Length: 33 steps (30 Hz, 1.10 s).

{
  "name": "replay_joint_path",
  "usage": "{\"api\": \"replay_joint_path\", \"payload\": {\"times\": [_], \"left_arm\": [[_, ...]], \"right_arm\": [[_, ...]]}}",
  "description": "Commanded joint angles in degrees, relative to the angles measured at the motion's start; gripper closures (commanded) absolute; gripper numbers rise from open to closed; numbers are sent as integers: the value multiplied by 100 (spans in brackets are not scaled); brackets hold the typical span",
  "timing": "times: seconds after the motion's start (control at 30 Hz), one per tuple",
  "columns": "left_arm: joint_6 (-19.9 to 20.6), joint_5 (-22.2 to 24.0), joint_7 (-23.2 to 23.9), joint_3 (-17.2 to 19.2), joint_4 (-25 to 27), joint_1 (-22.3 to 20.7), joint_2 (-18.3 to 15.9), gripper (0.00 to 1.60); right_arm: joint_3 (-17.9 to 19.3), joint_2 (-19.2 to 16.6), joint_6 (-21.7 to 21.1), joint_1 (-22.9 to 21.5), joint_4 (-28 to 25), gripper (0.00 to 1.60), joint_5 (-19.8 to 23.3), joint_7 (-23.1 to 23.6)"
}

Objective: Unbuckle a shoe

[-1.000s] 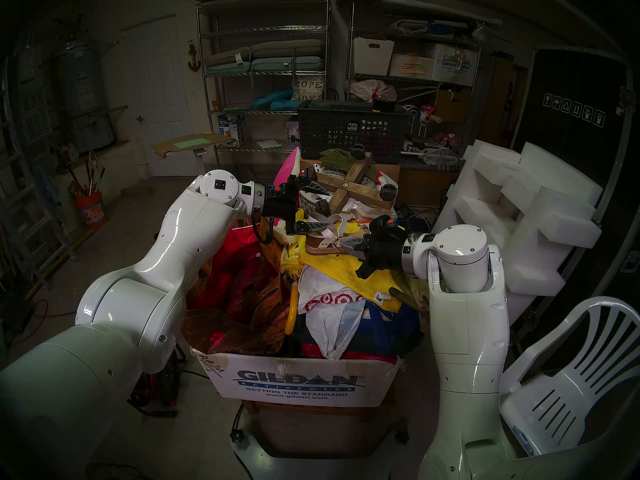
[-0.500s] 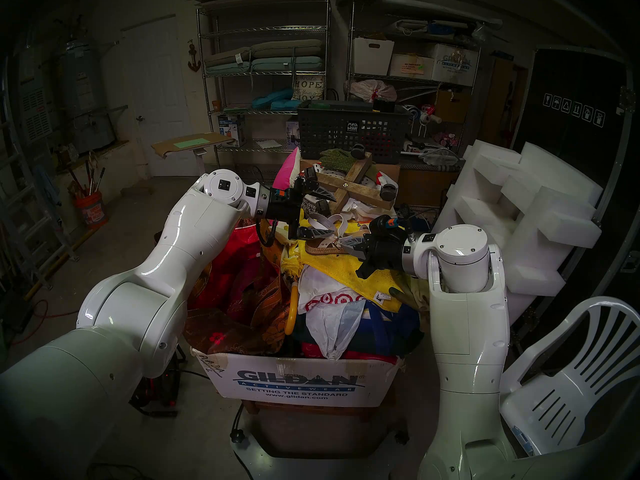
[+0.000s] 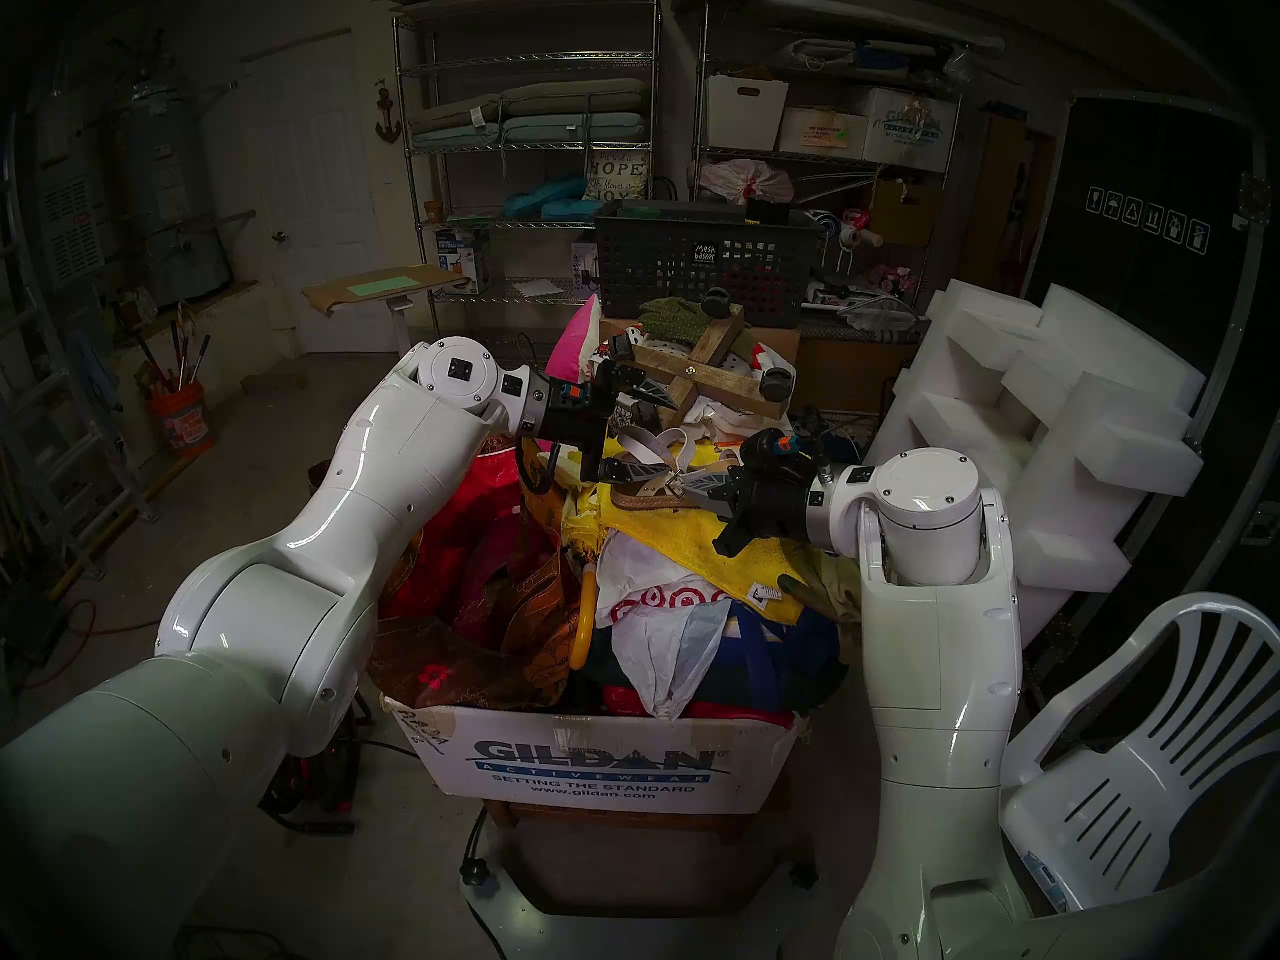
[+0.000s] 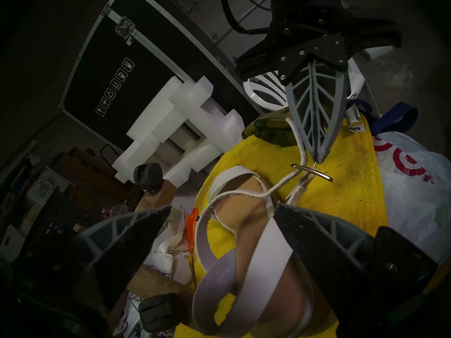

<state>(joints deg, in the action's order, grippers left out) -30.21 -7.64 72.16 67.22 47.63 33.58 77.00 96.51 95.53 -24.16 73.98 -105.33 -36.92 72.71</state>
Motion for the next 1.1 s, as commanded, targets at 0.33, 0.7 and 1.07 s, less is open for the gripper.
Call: {"api": "replay_joint_path", "payload": {"times": [0.33, 0.7, 1.07], "left_arm": [[-426, -142, -206, -33, 195, 97, 106, 0], [-441, -189, -217, -41, 212, 74, 188, 0], [-638, -195, -69, -171, 163, 68, 89, 70]], "right_arm": [[50, 45, 6, -114, -9, 160, 54, 7], [73, 50, 18, -133, 39, 160, 40, -3], [64, 65, 14, -131, 48, 160, 18, -12]]}}
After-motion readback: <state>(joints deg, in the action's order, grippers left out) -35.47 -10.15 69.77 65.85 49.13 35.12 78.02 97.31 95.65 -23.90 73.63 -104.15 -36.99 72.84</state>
